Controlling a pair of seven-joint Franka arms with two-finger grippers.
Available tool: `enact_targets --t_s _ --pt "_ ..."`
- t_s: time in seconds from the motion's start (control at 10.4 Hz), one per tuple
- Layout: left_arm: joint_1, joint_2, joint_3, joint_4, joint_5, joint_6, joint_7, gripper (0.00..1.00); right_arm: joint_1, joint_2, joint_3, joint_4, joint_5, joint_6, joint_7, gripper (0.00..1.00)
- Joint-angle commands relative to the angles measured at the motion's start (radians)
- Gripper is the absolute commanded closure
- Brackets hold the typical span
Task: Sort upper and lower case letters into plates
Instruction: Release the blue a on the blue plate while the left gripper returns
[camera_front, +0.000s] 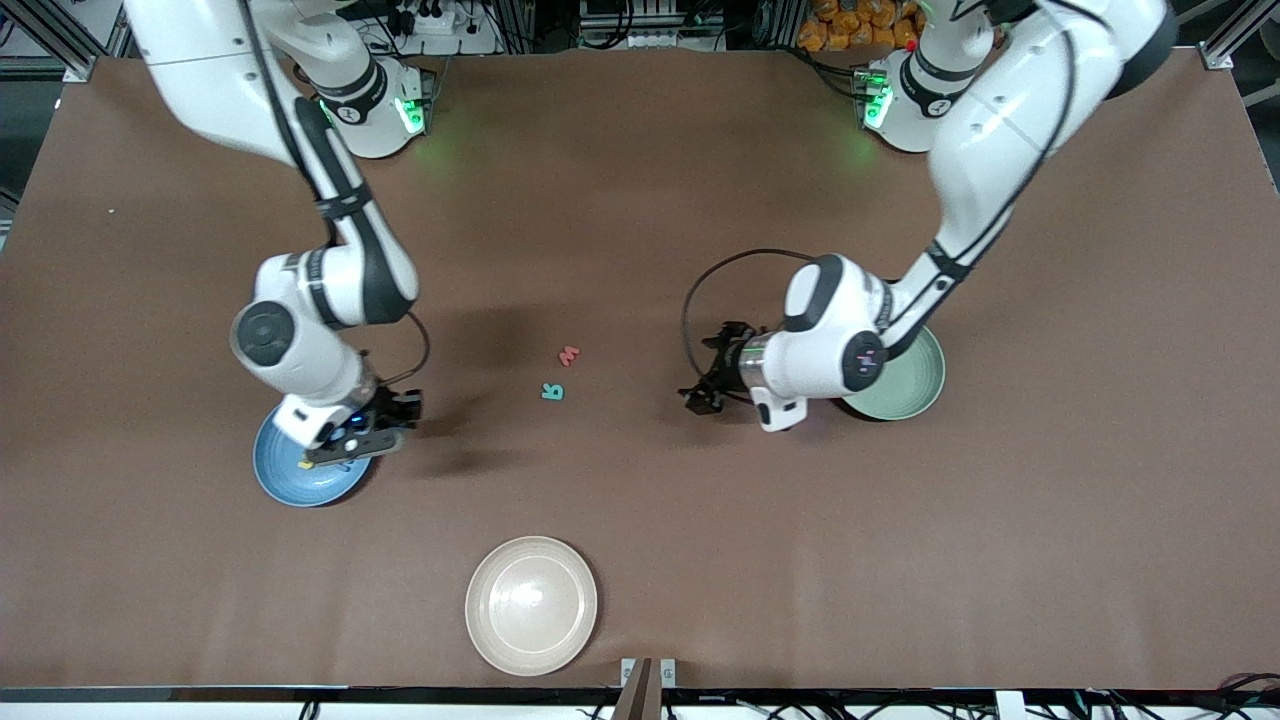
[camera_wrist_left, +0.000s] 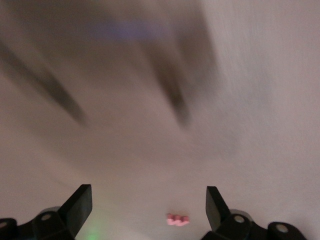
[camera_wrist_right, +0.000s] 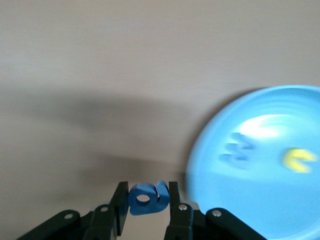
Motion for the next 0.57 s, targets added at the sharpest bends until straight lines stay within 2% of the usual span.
enact_targets --t_s 0.0,0.19,0.29,0.38,0.48 --pt "-0.173 0.071 0.110 0.191 -0.059 0.001 -0.137 0.00 -0.064 0.023 0.012 0.041 -0.119 -0.043 -0.026 1.00" --pt "-0.222 0.079 0.110 0.203 -0.159 0.126 -0.211 0.00 -0.099 0.034 0.012 0.049 -0.168 -0.040 -0.038 1.00" --pt "-0.253 0.091 0.110 0.206 -0.225 0.207 -0.236 0.00 -0.102 0.036 0.012 0.049 -0.171 -0.040 -0.045 0.57" --pt "-0.285 0.115 0.109 0.210 -0.294 0.299 -0.253 0.00 -0.104 0.036 0.012 0.049 -0.170 -0.037 -0.048 0.01" --pt "-0.325 0.153 0.109 0.245 -0.367 0.373 -0.265 0.00 -0.096 0.036 0.014 0.047 -0.170 -0.040 -0.045 0.00"
